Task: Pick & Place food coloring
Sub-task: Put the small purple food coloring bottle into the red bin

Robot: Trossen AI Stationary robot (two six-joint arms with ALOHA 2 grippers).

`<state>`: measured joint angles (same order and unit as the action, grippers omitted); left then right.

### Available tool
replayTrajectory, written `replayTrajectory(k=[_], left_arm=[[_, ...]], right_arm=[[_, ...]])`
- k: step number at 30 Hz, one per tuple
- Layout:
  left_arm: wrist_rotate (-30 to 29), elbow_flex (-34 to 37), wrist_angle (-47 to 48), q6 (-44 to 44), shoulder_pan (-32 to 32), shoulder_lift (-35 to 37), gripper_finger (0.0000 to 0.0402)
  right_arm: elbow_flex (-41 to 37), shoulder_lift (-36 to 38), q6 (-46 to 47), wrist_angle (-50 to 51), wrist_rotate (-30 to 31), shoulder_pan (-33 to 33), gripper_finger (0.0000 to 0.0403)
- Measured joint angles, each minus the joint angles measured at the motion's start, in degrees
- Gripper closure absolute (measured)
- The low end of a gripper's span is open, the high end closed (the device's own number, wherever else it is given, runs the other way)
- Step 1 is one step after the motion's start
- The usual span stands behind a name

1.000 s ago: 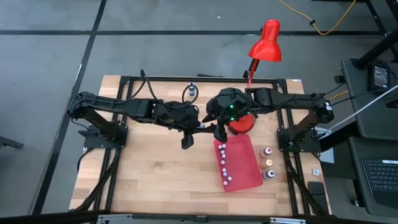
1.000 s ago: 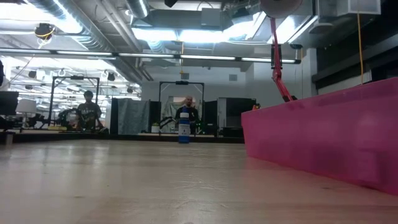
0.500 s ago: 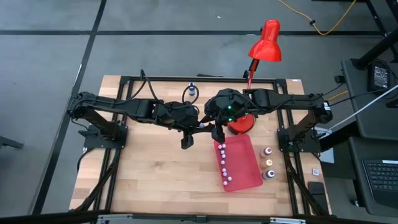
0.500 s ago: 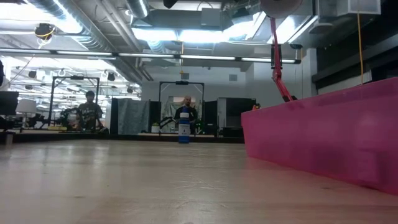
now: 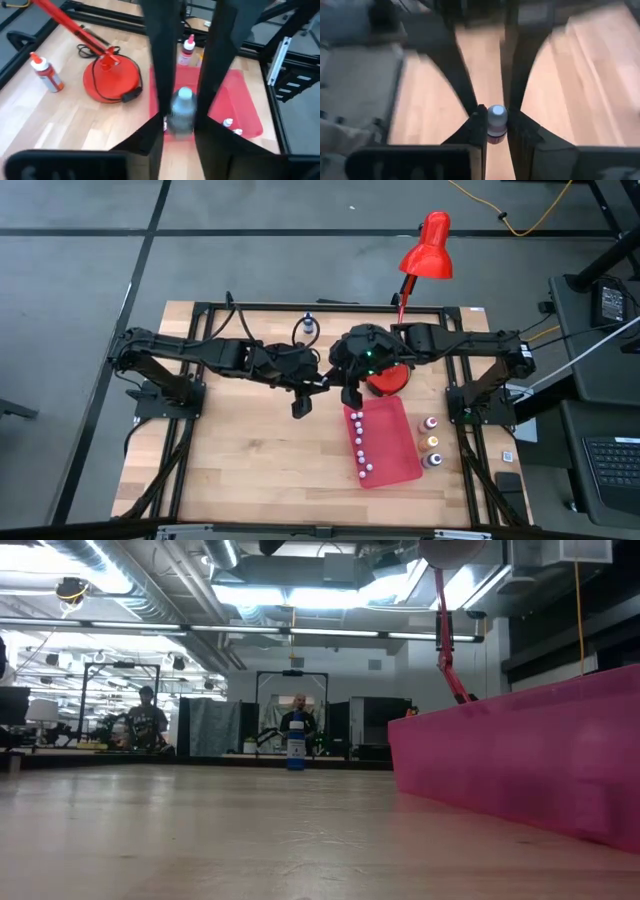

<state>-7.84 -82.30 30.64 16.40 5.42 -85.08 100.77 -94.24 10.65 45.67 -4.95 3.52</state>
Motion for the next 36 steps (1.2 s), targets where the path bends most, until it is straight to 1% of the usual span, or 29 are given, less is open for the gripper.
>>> replayTrajectory(k=[3, 7, 12, 15, 20, 25, 28, 34, 36], left_arm=[[0.1, 0.0, 1.0, 0.2, -0.6, 0.3, 0.0272], [-0.4, 0.0, 2.8, 0.3, -1.9, 0.4, 0.0225], [-0.2, 0.5, 3.9, 0.4, -3.9, 0.4, 0.018], [-0.1, 1.0, 3.9, 0.0, -4.8, 0.4, 0.0169], [-0.1, 1.0, 3.9, -0.2, -5.9, 0.4, 0.017], [0.3, 1.1, 3.8, -0.5, -6.3, 0.9, 0.0171], [1.2, 1.1, 3.9, -1.1, -6.3, 1.3, 0.0171], [2.1, 1.1, 3.7, -0.8, -6.3, 2.0, 0.0171], [2.0, 1.1, 3.6, -0.6, -6.3, 2.1, 0.0171]], right_arm=[[-0.1, 0.3, 1.1, 2.7, 5.1, 1.7, 0.035], [-0.1, 0.9, 4.4, 6.8, 7.3, 4.3, 0.035], [-0.1, 1.2, 9.2, 14.7, 15.2, 8.9, 0.035], [-1.9, 1.6, 11.9, 17.2, 19.0, 11.7, 0.035], [-7.4, 2.0, 16.7, 18.3, 25.6, 16.5, 0.035], [-15.8, 2.6, 23.6, 18.7, 27.0, 20.4, 0.035], [-22.1, 3.5, 27.2, 15.4, 27.8, 22.9, 0.035], [-36.0, 7.3, 32.8, -2.3, 27.8, 26.9, 0.035], [-39.9, 8.3, 34.1, -6.4, 27.8, 27.9, 0.035]])
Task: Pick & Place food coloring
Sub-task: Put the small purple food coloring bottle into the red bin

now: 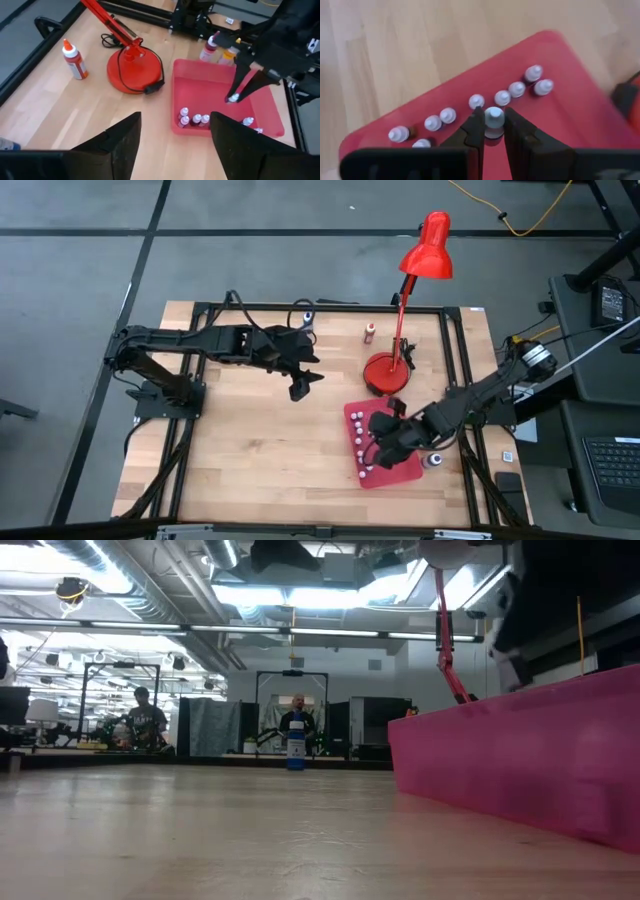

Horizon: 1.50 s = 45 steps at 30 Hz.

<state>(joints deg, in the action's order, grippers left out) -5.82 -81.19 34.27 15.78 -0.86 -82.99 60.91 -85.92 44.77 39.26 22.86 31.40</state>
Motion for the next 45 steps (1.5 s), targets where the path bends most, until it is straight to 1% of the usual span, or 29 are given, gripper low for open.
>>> replayTrajectory(k=[4, 8, 11, 17, 20, 29, 35, 39, 41, 45], left_arm=[[0.3, 0.0, -0.1, 0.2, 0.0, 0.0, 0.0172], [1.8, 0.0, -0.7, 0.5, 0.0, 0.0, 0.0173], [2.9, 0.0, -2.5, 0.6, 0.0, 0.0, 0.0173], [3.3, 0.0, -6.5, 0.6, 0.0, 0.0, 0.0173], [2.2, 0.0, -6.8, 0.5, 0.0, 0.0, 0.0173], [0.8, 0.0, -7.1, 0.5, 0.0, 0.0, 0.0173], [0.8, 0.0, -7.1, 0.5, 0.0, 0.0, 0.0173], [0.8, 0.0, -7.1, 0.3, 0.0, 0.0, 0.0173], [0.8, 0.0, -7.1, 0.1, 0.0, 0.0, 0.0173], [0.8, 0.0, -7.0, 0.0, 0.0, 0.0, 0.0173]], right_arm=[[-6.3, 2.0, -0.3, -7.3, -0.4, 1.5, 0.035], [-13.7, 3.2, -2.9, -18.0, -2.0, 2.2, 0.035], [-18.3, 3.2, -4.4, -23.5, -2.4, 2.2, 0.035], [-23.4, 3.2, -9.2, -31.7, -1.7, 1.4, 0.035], [-25.5, 3.2, -11.4, -36.3, -1.5, 0.6, 0.035], [-28.6, 2.8, -17.0, -44.7, -2.2, -1.5, 0.035], [-28.6, 0.5, -18.5, -46.0, -5.0, -2.4, 0.035], [-28.6, 0.0, -18.5, -46.3, -4.7, -2.4, 0.035], [-28.6, 0.0, -19.4, -46.9, -4.7, -2.6, 0.034], [-28.6, 0.0, -19.5, -47.3, -4.6, -3.0, 0.0294]])
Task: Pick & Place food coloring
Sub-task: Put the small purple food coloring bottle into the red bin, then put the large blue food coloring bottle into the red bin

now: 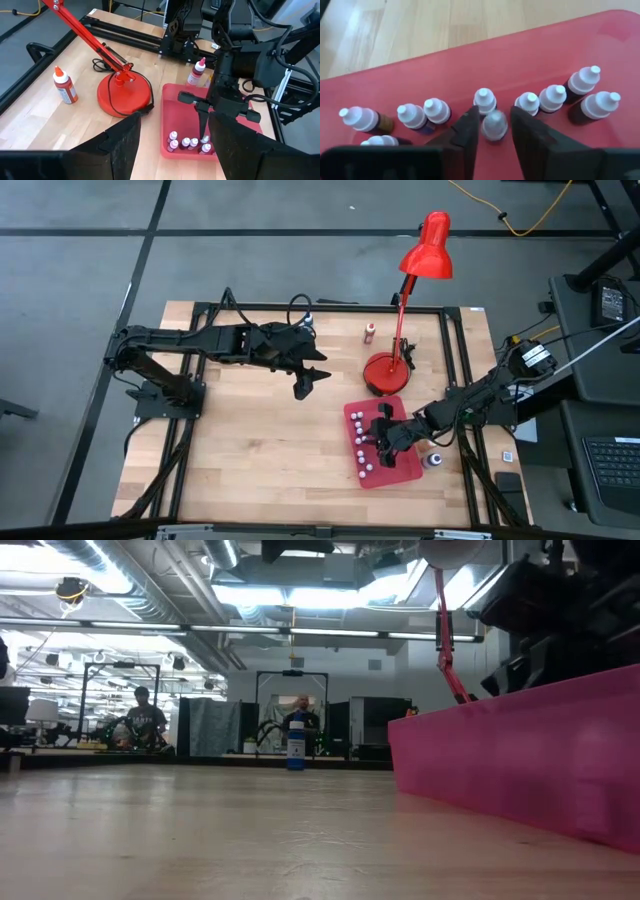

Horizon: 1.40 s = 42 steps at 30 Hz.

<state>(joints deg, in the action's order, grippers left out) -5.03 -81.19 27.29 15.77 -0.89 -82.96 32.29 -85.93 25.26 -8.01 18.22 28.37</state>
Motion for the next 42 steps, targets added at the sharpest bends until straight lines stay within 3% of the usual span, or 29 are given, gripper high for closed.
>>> replayTrajectory(k=[5, 11, 20, 30, 34, 42], left_arm=[[0.0, 0.0, 1.1, 0.0, 0.0, 0.0, 0.0173], [-0.6, 0.0, 2.1, 0.0, 0.0, 0.0, 0.0173], [-13.6, 2.4, 7.1, 0.5, -1.1, 0.0, 0.0173], [-14.9, 13.5, 6.0, 3.8, -11.9, 0.0, 0.0126], [-15.9, 21.1, 0.1, 4.5, -16.5, 0.0, 0.0109], [-15.6, 34.6, -22.7, 3.9, -21.7, -1.2, 0.0108]], right_arm=[[0.0, 0.0, 0.1, -1.2, -0.7, -0.1, 0.0253], [3.0, 0.2, 0.1, 1.5, -2.0, -0.1, 0.024], [12.3, 6.3, -0.1, 16.3, -3.4, -0.1, 0.0238], [20.2, 17.1, -6.2, 17.5, -3.3, -2.3, 0.0238], [22.5, 19.2, -10.8, 17.4, -3.3, -4.8, 0.0238], [26.3, 19.5, -14.0, 17.3, -2.8, -11.3, 0.0238]])
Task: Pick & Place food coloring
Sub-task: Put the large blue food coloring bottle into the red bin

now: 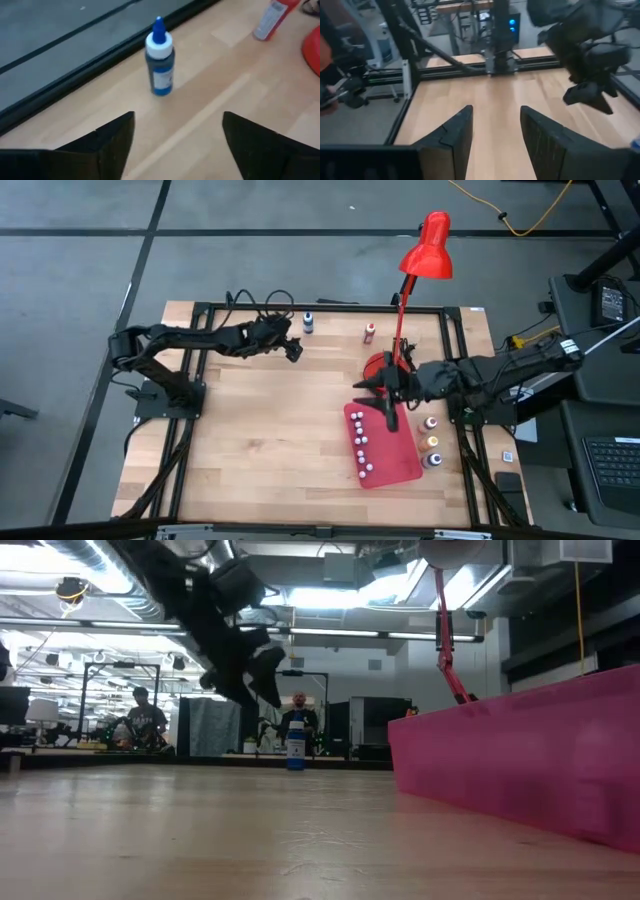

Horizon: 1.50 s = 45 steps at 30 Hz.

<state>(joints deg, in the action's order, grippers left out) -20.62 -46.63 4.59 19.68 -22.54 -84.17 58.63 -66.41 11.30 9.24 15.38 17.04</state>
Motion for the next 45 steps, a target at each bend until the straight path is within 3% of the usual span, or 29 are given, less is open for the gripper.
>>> replayTrajectory(k=[13, 18, 28, 45], left_arm=[[-0.1, 2.5, -19.6, -7.3, -0.6, -13.0, 0.0109], [-0.6, 2.6, -23.5, -5.6, -1.9, -18.0, 0.0109], [0.8, 2.5, -33.4, -5.9, -4.0, -21.3, 0.0109], [4.3, 1.0, -36.2, -7.3, -7.0, -22.6, 0.0109]], right_arm=[[0.2, 0.0, -2.8, -0.5, 0.0, -6.5, 0.0237], [0.2, 0.0, -2.8, -0.4, -1.0, -7.5, 0.0237], [0.2, 0.0, -2.7, -0.5, -3.1, -8.2, 0.0237], [0.2, 0.0, -2.8, -2.2, -3.5, -8.7, 0.0237]])
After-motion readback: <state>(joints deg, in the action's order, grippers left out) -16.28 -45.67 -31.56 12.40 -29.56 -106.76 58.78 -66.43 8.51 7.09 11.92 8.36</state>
